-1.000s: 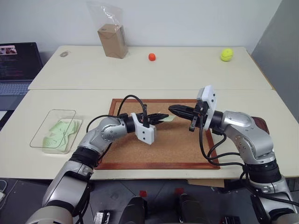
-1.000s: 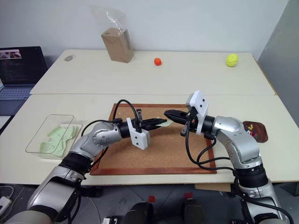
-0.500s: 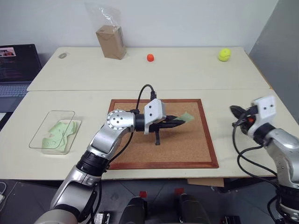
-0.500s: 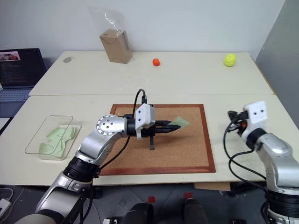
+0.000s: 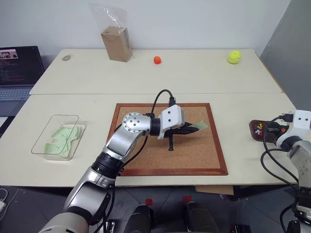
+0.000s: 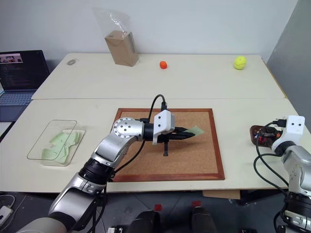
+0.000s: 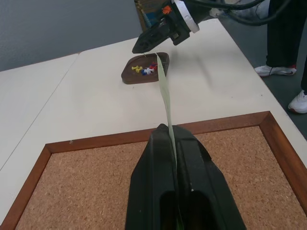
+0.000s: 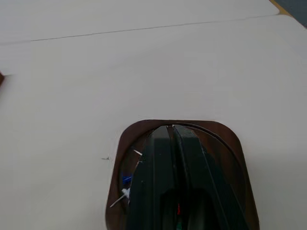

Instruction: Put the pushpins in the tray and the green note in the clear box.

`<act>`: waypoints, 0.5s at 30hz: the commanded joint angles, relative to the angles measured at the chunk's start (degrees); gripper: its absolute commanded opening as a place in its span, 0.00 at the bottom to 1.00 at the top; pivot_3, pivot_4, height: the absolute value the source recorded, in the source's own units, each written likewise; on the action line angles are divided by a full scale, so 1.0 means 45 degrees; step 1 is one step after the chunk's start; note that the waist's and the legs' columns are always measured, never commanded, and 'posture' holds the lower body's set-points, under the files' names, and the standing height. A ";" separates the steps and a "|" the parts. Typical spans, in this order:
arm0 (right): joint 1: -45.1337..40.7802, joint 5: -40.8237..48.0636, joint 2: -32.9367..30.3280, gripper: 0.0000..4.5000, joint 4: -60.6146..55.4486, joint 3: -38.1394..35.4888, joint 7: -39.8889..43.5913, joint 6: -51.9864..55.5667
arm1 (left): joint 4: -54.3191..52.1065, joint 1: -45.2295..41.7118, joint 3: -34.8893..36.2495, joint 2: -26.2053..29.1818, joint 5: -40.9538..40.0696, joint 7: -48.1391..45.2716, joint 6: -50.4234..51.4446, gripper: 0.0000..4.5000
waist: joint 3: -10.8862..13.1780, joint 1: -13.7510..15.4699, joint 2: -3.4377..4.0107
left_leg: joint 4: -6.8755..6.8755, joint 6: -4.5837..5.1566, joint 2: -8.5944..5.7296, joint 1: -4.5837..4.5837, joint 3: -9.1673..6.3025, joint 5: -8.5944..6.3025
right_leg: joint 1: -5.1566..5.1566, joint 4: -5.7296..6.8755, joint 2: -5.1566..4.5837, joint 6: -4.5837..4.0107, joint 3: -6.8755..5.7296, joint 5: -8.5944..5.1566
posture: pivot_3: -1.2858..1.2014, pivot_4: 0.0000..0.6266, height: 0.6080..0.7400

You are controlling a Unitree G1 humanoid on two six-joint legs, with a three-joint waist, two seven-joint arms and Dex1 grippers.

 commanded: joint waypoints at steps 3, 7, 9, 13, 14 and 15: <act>-0.0664 0.0032 -0.0223 0.13 0.1034 -0.0273 -0.0117 -0.0723 | -0.0350 -0.0048 0.0328 -0.0137 0.0117 0.0330 -0.0070 0.00 | 0.0000 0.0009 0.0000 | 0.0001 0.0000 0.0000 -0.0001 0.0001 0.0000 | 0.0001 -0.0001 0.0000 0.0000 -0.0002 0.0000 | 0.52 0.24 1.00; -0.0907 -0.0057 -0.0297 0.37 0.1582 -0.0162 -0.0124 -0.0983 | -0.0197 -0.0076 0.0410 -0.0094 0.0257 0.0525 -0.0130 0.00 | -0.0001 -0.0003 0.0002 | -0.0001 0.0000 0.0001 0.0000 0.0008 0.0000 | -0.0001 0.0000 0.0000 0.0000 0.0005 0.0000 | 0.52 0.24 1.00; -0.0962 -0.0047 -0.0299 0.46 0.1707 -0.0175 -0.0158 -0.1028 | -0.0167 -0.0059 0.0422 -0.0095 0.0292 0.0555 -0.0165 0.00 | -0.0001 -0.0002 0.0002 | -0.0001 0.0000 0.0001 0.0000 0.0009 0.0000 | -0.0001 0.0000 0.0000 0.0000 0.0005 0.0000 | 0.52 0.24 1.00; -0.0877 -0.0060 -0.0353 0.65 0.1758 -0.0198 -0.0135 -0.1141 | -0.0256 -0.0034 0.0441 -0.0178 0.0360 0.0625 -0.0122 0.00 | -0.0001 0.0003 0.0003 | 0.0000 0.0000 0.0000 -0.0001 0.0007 0.0000 | -0.0001 0.0000 0.0000 0.0000 0.0004 0.0000 | 0.52 0.24 1.00; -0.0859 -0.0070 -0.0370 0.71 0.1767 -0.0198 -0.0131 -0.1168 | -0.0235 -0.0040 0.0439 -0.0190 0.0374 0.0631 -0.0140 0.00 | -0.0001 0.0003 0.0003 | -0.0001 0.0000 0.0000 -0.0001 0.0008 0.0000 | -0.0001 0.0000 0.0000 0.0000 0.0005 0.0000 | 0.52 0.24 1.00; -0.0824 -0.0145 -0.0418 0.75 0.1777 -0.0155 -0.0124 -0.1249 | -0.0192 -0.0056 0.0438 -0.0203 0.0387 0.0635 -0.0166 0.00 | -0.0001 0.0003 0.0003 | 0.0000 0.0000 0.0000 -0.0001 0.0008 0.0000 | -0.0001 0.0000 0.0000 0.0000 0.0005 0.0000 | 0.52 0.24 1.00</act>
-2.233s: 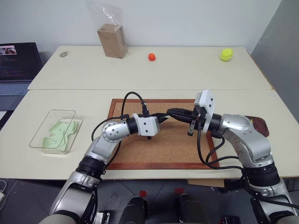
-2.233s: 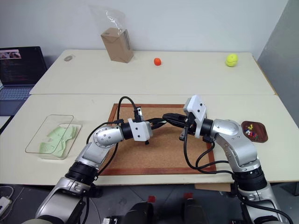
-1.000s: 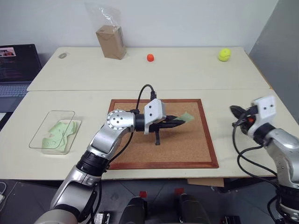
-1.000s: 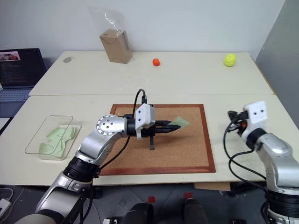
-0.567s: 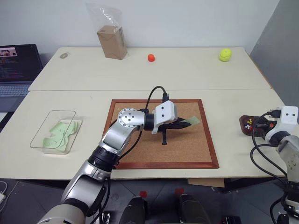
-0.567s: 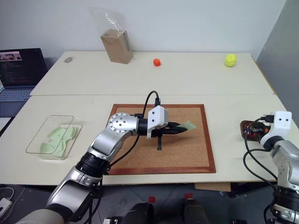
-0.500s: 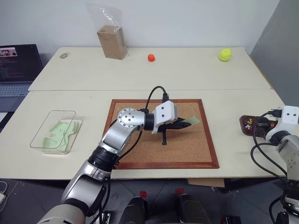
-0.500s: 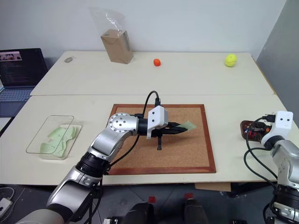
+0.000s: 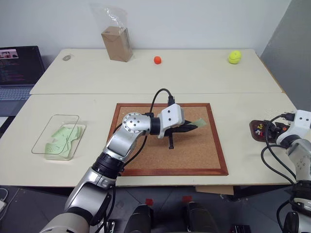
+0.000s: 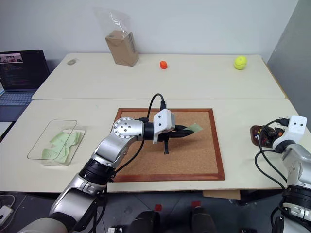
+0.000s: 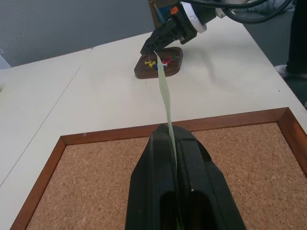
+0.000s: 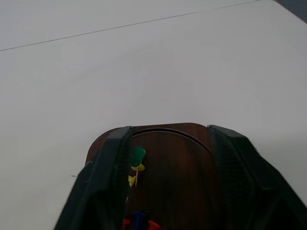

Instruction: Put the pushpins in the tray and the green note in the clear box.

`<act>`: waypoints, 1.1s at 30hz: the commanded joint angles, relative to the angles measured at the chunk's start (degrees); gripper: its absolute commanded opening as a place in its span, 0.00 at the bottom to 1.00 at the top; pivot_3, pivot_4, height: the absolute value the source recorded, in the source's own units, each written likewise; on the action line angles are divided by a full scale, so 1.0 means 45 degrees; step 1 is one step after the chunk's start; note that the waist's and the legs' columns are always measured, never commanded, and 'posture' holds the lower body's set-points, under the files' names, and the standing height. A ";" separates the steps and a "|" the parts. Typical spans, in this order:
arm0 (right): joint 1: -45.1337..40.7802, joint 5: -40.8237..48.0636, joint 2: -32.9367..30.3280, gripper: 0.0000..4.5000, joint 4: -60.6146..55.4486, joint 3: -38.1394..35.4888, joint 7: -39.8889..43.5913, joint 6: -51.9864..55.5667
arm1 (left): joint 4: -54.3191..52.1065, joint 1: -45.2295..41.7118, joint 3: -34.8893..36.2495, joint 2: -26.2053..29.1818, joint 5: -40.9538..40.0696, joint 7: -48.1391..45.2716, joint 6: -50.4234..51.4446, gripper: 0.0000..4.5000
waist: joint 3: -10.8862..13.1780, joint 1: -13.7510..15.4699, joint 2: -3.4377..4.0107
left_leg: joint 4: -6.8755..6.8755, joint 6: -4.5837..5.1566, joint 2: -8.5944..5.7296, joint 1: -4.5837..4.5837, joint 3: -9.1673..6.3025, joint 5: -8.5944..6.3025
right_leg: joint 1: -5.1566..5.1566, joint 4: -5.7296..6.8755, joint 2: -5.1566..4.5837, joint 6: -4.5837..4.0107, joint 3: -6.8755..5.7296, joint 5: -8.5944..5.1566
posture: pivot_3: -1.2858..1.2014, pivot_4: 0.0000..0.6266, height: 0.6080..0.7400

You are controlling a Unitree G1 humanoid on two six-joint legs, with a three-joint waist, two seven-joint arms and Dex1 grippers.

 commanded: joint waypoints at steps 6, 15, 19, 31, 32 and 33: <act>0.0183 -0.0523 -0.0473 0.75 -0.0179 -0.0006 -0.0117 -0.0864 | -0.0203 -0.0119 0.0255 -0.0145 0.0033 0.0205 -0.0193 0.00 | 0.0000 -0.0002 0.0000 | 0.0001 0.0000 0.0000 0.0000 -0.0001 0.0000 | 0.0000 0.0000 0.0000 0.0000 0.0000 0.0000 | 0.52 0.24 1.00; 0.1405 0.0323 -0.0400 0.75 -0.3345 0.0684 0.1826 -0.1096 | -0.0249 -0.0295 0.0941 0.0110 -0.0226 0.0507 0.0630 0.00 | -0.0003 -0.0058 0.0006 | -0.0001 0.0000 0.0004 0.0001 0.0000 0.0000 | -0.0003 0.0002 0.0001 0.0000 0.0002 0.0000 | 0.52 0.24 1.00; 0.2815 0.1672 -0.0570 0.75 -0.7492 0.1889 0.3502 -0.0509 | -0.0200 -0.0436 0.2438 0.0702 -0.0610 0.1365 0.1979 0.00 | -0.0004 -0.0090 0.0008 | 0.0000 0.0000 0.0013 -0.0002 -0.0020 0.0000 | -0.0003 0.0002 0.0015 0.0001 -0.0010 0.0000 | 0.52 0.24 1.00; -0.0025 0.5213 0.0010 0.75 -1.1441 0.5047 0.3638 0.2158 | -0.2625 0.1781 0.7881 0.2661 -0.0251 0.6682 0.5734 0.00 | 0.0012 -0.0172 -0.0008 | 0.0005 -0.0001 0.0021 -0.0003 -0.0115 0.0000 | -0.0016 0.0002 0.0003 0.0006 -0.0022 0.0002 | 0.52 0.24 1.00; -0.0206 0.5351 0.0037 0.75 -1.1433 0.5183 0.3694 0.2213 | -0.2825 0.1971 0.8359 0.2677 -0.0096 0.7347 0.5934 0.00 | 0.0012 -0.0162 -0.0008 | 0.0003 -0.0002 0.0029 -0.0009 -0.0137 0.0000 | -0.0021 0.0003 0.0005 0.0005 -0.0040 0.0002 | 0.52 0.24 1.00; -0.0411 0.5469 0.0082 0.75 -1.1390 0.5348 0.3758 0.2247 | -0.2994 0.2240 0.8925 0.2699 0.0137 0.8088 0.6081 0.00 | 0.0012 -0.0099 -0.0008 | 0.0001 -0.0002 0.0033 -0.0010 -0.0146 0.0000 | -0.0021 0.0001 0.0004 0.0005 -0.0048 0.0001 | 0.52 0.24 1.00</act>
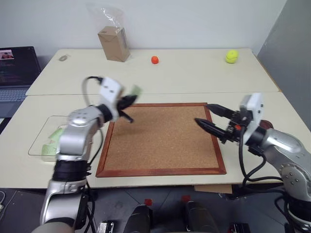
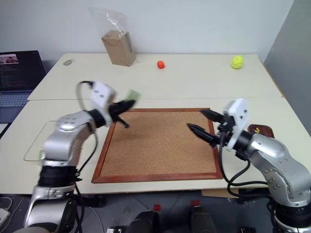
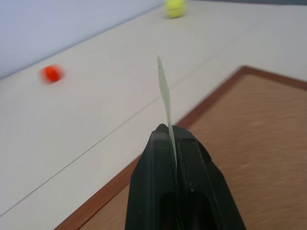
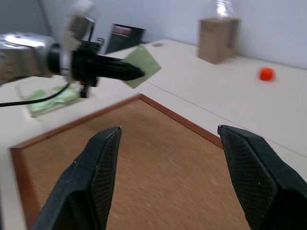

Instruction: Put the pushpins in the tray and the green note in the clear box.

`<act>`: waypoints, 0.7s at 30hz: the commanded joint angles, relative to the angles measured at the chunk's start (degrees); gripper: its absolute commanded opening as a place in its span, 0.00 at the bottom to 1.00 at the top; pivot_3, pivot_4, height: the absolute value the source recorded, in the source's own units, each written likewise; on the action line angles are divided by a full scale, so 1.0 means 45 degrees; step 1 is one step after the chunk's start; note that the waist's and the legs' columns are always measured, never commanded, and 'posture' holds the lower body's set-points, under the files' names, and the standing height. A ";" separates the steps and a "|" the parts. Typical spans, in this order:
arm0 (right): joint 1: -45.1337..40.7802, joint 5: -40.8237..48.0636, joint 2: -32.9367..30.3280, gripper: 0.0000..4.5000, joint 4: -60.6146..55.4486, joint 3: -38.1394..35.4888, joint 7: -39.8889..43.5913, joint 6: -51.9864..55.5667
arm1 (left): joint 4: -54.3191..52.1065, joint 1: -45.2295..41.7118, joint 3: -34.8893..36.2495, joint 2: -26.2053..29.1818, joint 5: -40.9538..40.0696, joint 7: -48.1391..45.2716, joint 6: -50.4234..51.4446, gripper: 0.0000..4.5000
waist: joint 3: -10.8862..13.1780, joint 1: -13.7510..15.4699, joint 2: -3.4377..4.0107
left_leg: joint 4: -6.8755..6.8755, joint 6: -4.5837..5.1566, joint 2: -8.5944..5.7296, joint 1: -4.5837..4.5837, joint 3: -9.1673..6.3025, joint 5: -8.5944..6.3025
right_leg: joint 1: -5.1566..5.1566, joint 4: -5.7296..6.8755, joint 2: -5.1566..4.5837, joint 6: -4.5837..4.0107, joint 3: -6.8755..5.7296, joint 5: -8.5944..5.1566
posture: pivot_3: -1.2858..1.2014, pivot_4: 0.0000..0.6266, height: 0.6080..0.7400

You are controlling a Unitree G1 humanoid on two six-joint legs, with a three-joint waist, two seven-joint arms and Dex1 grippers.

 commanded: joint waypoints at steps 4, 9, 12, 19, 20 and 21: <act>-0.1187 0.0852 0.0391 0.75 -0.0119 0.0929 0.0435 0.0133 | -0.1223 0.1486 0.3892 0.0321 0.1337 0.4492 0.0723 0.00 | -0.0003 0.0186 -0.0007 | 0.0002 -0.0002 -0.0032 -0.0009 0.0018 -0.0001 | 0.0001 -0.0014 -0.0028 0.0000 0.0010 0.0000 | 0.52 0.24 1.00; -0.1773 0.0736 0.0542 0.75 0.0557 0.1439 0.1121 -0.0186 | -0.1748 0.2238 0.5023 -0.0010 0.1355 0.5888 0.1460 0.00 | -0.0010 0.0276 -0.0046 | 0.0005 -0.0003 -0.0035 -0.0010 0.0010 -0.0001 | 0.0002 -0.0015 -0.0032 0.0000 -0.0004 0.0001 | 0.52 0.24 1.00; -0.1668 0.0574 0.0562 0.75 0.0883 0.1617 0.1649 -0.0566 | -0.2073 0.2570 0.5335 -0.0607 0.0818 0.6117 0.2057 0.00 | -0.0023 0.0336 -0.0070 | 0.0008 -0.0004 -0.0037 -0.0013 0.0000 -0.0001 | 0.0006 -0.0013 -0.0033 -0.0001 -0.0015 0.0002 | 0.52 0.24 1.00; -0.1436 0.0332 0.0541 0.75 0.0829 0.1824 0.1824 -0.0865 | -0.1955 0.2892 0.5896 -0.1387 -0.0199 0.6270 0.2920 0.00 | -0.0014 0.0252 -0.0094 | 0.0005 -0.0005 -0.0019 -0.0008 0.0004 -0.0001 | 0.0002 -0.0003 -0.0034 -0.0004 -0.0012 0.0004 | 0.52 0.24 1.00; -0.1439 0.0316 0.0542 0.77 0.0828 0.1812 0.1794 -0.0865 | -0.1993 0.2933 0.5903 -0.1395 -0.0243 0.6307 0.2997 0.04 | -0.0013 0.0246 -0.0097 | 0.0006 -0.0005 -0.0014 -0.0008 0.0001 -0.0001 | 0.0001 -0.0003 -0.0032 -0.0006 -0.0015 0.0005 | 0.52 0.24 1.00; -0.1449 0.0334 0.0552 0.77 0.0821 0.1758 0.1714 -0.0837 | -0.1993 0.2942 0.6002 -0.1467 -0.0374 0.6388 0.3131 0.09 | -0.0013 0.0238 -0.0097 | 0.0005 -0.0005 -0.0015 -0.0005 0.0002 -0.0001 | 0.0002 -0.0003 -0.0030 -0.0008 -0.0013 0.0006 | 0.52 0.24 1.00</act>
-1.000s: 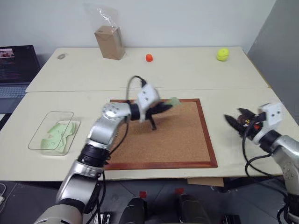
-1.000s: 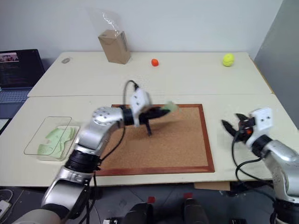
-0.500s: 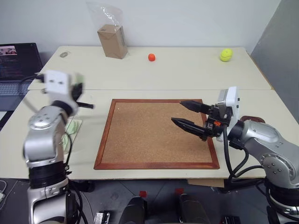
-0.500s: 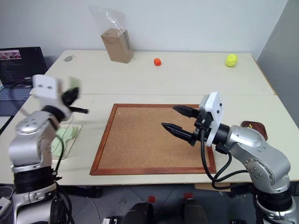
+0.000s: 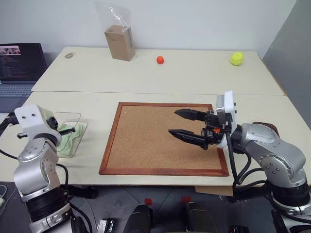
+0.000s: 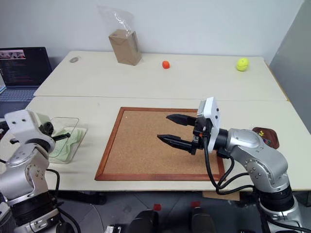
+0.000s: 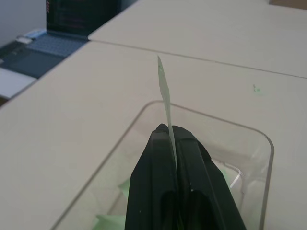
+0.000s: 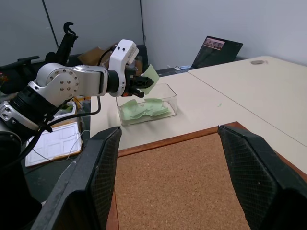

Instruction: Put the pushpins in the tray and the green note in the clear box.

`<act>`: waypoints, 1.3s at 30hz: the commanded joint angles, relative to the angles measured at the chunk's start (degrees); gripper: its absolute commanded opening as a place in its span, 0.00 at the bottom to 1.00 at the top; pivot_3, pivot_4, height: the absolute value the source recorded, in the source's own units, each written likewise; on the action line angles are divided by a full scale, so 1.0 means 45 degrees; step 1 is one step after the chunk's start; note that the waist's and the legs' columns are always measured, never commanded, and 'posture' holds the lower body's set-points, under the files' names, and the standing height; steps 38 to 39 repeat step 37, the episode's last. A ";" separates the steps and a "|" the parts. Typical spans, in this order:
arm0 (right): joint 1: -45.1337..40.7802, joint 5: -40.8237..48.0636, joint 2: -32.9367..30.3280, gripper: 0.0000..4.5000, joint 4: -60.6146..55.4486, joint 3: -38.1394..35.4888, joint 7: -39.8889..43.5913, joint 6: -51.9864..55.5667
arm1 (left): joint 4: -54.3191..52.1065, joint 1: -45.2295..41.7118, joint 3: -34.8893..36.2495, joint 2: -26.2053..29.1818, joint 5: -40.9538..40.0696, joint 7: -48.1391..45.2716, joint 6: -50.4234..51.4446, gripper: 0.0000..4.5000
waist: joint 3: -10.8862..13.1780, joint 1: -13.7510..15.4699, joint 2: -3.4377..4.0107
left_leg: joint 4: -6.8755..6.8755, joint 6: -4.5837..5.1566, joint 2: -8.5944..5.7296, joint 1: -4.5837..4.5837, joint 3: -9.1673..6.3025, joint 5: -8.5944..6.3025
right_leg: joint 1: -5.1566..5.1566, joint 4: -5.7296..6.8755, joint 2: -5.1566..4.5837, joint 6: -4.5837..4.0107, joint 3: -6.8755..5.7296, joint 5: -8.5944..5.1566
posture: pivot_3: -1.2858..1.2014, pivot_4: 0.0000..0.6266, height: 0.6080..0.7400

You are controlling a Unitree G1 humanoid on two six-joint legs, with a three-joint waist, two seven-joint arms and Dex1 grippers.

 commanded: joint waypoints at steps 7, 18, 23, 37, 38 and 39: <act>-0.0122 0.0106 0.0093 0.77 -0.0343 -0.0303 -0.0502 -0.0170 | -0.0329 -0.0126 0.0164 0.0381 -0.0618 0.0224 0.0450 0.36 | -0.0001 -0.0030 -0.0002 | 0.0001 0.0000 -0.0005 0.0003 0.0007 0.0000 | 0.0001 0.0001 0.0004 -0.0003 0.0004 0.0002 | 0.52 0.24 1.00; 0.0752 -0.0231 -0.0060 0.77 -0.0820 -0.0639 -0.1424 -0.0270 | -0.0777 -0.0002 -0.1271 0.1127 -0.0351 -0.0324 -0.0122 0.87 | -0.0005 -0.0024 -0.0009 | -0.0002 -0.0001 -0.0009 0.0002 0.0014 0.0000 | 0.0001 -0.0003 0.0003 -0.0004 0.0012 0.0002 | 0.52 0.24 1.00; 0.1882 -0.1468 -0.0042 0.77 -0.1680 -0.1015 -0.3414 -0.0127 | -0.1974 0.0018 -0.1705 0.0655 -0.1102 -0.0706 -0.0208 0.99 | -0.0005 -0.0012 -0.0008 | -0.0004 -0.0003 -0.0008 -0.0001 0.0011 -0.0001 | 0.0000 -0.0006 -0.0001 -0.0004 0.0012 0.0002 | 0.52 0.24 1.00; 0.4959 -0.7544 0.3234 0.77 -0.1205 0.0661 -0.9197 -0.1941 | -0.4535 0.2725 -0.6399 -0.1639 -0.0526 -0.0909 -0.1990 0.99 | -0.0013 -0.0045 -0.0015 | -0.0010 -0.0026 -0.0003 0.0017 0.0038 0.0011 | 0.0002 0.0002 0.0013 -0.0004 0.0042 0.0002 | 0.52 0.24 1.00; 0.4959 -0.7544 0.3234 0.77 -0.1205 0.0661 -0.9197 -0.1941 | -0.4535 0.2725 -0.6399 -0.1639 -0.0526 -0.0909 -0.1990 0.99 | -0.0013 -0.0045 -0.0015 | -0.0010 -0.0026 -0.0003 0.0017 0.0038 0.0011 | 0.0002 0.0002 0.0013 -0.0004 0.0042 0.0002 | 0.52 0.24 1.00; 0.4959 -0.7544 0.3234 0.77 -0.1205 0.0661 -0.9197 -0.1941 | -0.4535 0.2725 -0.6399 -0.1639 -0.0526 -0.0909 -0.1990 0.99 | -0.0013 -0.0045 -0.0015 | -0.0010 -0.0026 -0.0003 0.0017 0.0038 0.0011 | 0.0002 0.0002 0.0013 -0.0004 0.0042 0.0002 | 0.52 0.24 1.00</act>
